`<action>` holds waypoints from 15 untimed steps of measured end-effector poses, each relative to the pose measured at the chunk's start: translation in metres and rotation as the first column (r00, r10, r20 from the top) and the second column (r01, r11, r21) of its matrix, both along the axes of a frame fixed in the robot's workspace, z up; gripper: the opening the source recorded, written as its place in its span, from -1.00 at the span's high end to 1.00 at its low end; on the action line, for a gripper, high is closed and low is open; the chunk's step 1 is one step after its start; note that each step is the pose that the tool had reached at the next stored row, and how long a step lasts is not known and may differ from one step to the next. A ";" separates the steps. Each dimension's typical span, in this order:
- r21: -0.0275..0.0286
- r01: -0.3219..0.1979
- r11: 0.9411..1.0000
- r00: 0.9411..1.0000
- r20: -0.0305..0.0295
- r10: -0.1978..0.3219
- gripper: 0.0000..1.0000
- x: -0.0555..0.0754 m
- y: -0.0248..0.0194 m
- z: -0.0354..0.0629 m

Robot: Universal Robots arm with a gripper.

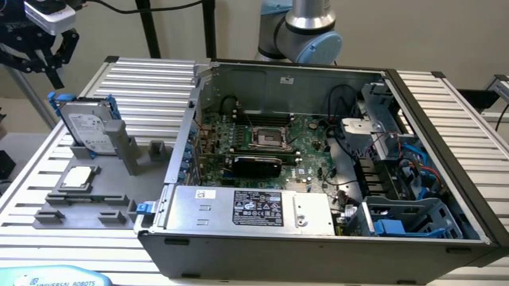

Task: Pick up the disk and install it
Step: 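Pick up the disk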

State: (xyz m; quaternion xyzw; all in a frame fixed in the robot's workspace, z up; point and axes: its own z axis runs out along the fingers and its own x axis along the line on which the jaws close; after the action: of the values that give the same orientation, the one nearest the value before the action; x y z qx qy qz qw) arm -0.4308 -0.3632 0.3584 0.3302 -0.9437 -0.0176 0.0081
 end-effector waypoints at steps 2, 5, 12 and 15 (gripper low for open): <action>0.000 -0.036 0.999 0.999 0.000 0.036 0.79 0.000 0.0000 -0.0004; 0.000 -0.090 0.996 0.996 0.000 0.090 0.79 0.000 0.0000 -0.0010; 0.000 -0.216 0.976 0.976 0.001 0.216 0.79 0.000 0.0000 -0.0025; 0.000 -0.270 0.963 0.963 0.001 0.270 0.79 0.000 0.0000 -0.0030</action>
State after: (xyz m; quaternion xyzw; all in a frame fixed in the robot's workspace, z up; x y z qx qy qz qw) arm -0.4308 -0.3632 0.3554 0.4556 -0.8900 -0.0162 0.0099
